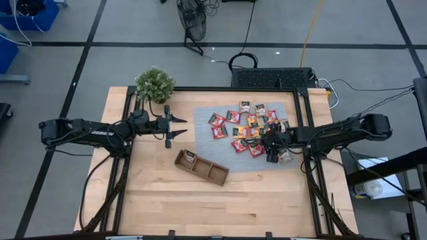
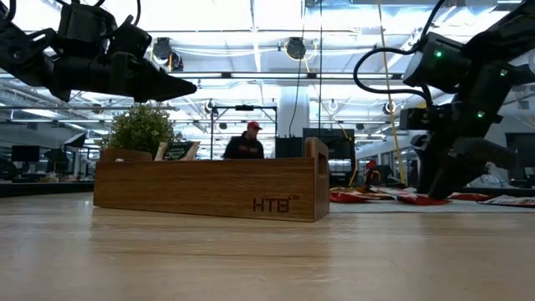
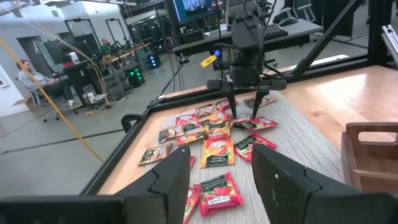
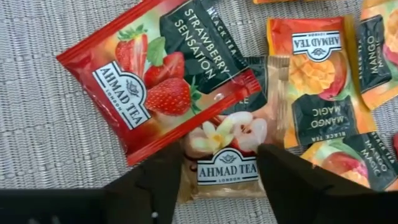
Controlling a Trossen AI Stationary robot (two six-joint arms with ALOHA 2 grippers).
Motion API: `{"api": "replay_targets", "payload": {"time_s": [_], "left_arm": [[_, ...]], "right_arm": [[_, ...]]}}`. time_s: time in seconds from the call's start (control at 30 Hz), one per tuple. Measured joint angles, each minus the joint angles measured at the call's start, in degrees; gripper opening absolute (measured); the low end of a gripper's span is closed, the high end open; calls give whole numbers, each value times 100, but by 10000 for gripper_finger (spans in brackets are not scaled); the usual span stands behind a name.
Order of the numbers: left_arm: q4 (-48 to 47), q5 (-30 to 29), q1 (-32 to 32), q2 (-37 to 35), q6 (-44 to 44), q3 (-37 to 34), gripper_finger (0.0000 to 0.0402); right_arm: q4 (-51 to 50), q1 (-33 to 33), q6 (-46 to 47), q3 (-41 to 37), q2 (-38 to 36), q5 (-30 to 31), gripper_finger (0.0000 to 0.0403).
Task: Pick & Place Tea
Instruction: Put the brown tea bag into the left section of the wooden organizer
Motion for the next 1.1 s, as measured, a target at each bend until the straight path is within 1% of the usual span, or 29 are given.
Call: {"api": "replay_targets", "payload": {"time_s": [0.13, 0.37, 0.43, 0.5, 0.67, 0.73, 0.83, 0.9, 0.97, 1.03, 1.1], "left_arm": [[0, 0, 0, 0, 1, 0, 175], [0, 2, 0, 0, 1, 0, 175], [-2, 0, 0, 0, 1, 0, 175], [-2, 0, 0, 0, 1, 0, 175], [-2, 0, 0, 0, -2, 0, 175], [2, 2, -2, 0, -45, 0, 175], [86, 0, -2, 2, -276, 0, 175], [275, -5, -2, 3, -815, 0, 175], [354, -46, -4, 59, -1672, 79, 175], [302, -63, -19, 202, -2332, 283, 175], [146, -49, -109, 437, -2707, 615, 175]], "right_arm": [[-13, 0, 21, -2, 33, 6, 137], [18, 0, 182, -11, 38, 26, 16], [43, 0, 406, -11, 38, 39, 10], [92, 19, 592, -13, 26, 238, 7], [-27, 241, 732, 115, -134, 1076, 3], [141, 345, 731, 309, -227, 1342, 3], [519, 555, 529, 447, -334, 2122, 2], [1112, 689, 123, 446, -330, 2705, 1], [1806, 773, -384, 455, -295, 3150, 1], [2472, 786, -902, 461, -164, 3320, 1], [3196, 725, -1357, 455, 29, 3320, 1]]}}
